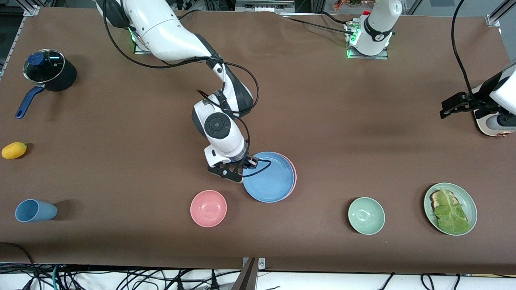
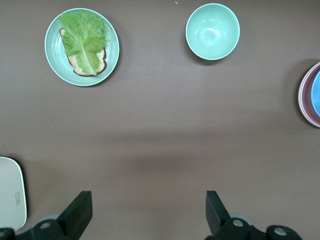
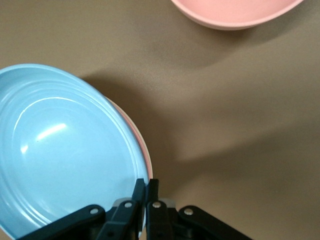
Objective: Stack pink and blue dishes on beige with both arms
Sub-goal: 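Carry the blue plate onto the pink plate and release it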
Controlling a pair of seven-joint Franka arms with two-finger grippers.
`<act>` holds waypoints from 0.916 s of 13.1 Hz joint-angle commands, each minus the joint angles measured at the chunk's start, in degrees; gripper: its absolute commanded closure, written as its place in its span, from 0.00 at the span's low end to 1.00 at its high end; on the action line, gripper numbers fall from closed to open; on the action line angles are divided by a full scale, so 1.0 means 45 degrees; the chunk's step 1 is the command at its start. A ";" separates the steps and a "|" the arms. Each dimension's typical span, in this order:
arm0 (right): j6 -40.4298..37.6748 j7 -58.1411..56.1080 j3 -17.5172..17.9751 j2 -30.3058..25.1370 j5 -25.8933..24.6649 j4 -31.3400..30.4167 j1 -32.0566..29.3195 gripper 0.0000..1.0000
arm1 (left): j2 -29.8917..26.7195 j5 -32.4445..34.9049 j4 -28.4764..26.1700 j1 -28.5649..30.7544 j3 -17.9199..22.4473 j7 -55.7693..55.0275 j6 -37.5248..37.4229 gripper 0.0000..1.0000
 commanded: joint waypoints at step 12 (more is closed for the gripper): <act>-0.1278 0.0022 -0.0263 0.0014 0.0113 0.0815 -0.0191 0.07 | 0.0081 -0.0370 0.0242 0.0047 0.0008 0.0210 -0.0055 0.00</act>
